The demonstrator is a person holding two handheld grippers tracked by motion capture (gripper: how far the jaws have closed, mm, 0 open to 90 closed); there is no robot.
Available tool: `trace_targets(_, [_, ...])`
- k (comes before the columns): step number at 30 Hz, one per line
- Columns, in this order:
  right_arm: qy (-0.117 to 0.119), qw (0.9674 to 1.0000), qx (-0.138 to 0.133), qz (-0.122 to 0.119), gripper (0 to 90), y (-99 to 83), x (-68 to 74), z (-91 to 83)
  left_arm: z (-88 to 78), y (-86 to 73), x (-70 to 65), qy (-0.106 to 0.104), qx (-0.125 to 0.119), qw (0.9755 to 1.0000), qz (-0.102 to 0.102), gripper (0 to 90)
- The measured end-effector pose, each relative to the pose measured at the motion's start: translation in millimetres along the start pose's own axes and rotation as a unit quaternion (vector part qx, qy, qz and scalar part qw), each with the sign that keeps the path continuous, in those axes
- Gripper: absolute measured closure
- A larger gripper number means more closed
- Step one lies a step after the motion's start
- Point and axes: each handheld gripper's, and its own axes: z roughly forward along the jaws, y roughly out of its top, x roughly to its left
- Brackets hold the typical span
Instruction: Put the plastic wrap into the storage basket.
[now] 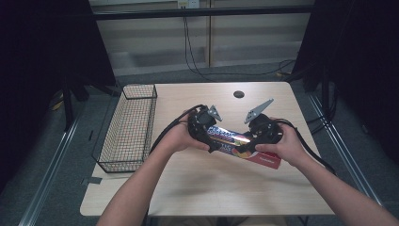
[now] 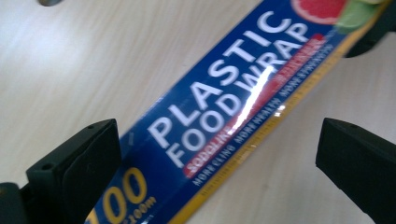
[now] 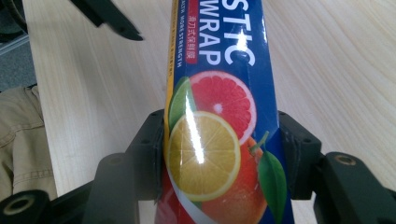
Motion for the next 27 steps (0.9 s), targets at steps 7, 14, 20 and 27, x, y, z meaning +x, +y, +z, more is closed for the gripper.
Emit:
trace_targets(7, [0.002,0.9999,0.007,-0.008,44.1,1.9,4.2,0.4,3.1,6.3,-4.7,-0.009,0.003,0.9992,0.039,1.9])
trace_targets(14, [0.008,0.9995,-0.006,-0.031,44.1,7.2,8.0,-2.6,9.3,6.3,-6.2,-0.026,0.023,0.9971,0.068,7.4])
trace_targets(20, [0.014,0.999,-0.001,-0.042,44.1,7.2,9.8,-2.4,9.5,4.8,-8.6,-0.038,0.032,0.9952,0.084,12.5])
trace_targets(27, [0.012,0.9978,0.009,-0.065,44.1,8.5,15.0,-2.0,8.7,4.2,-12.3,-0.051,0.047,0.9911,0.114,22.3])
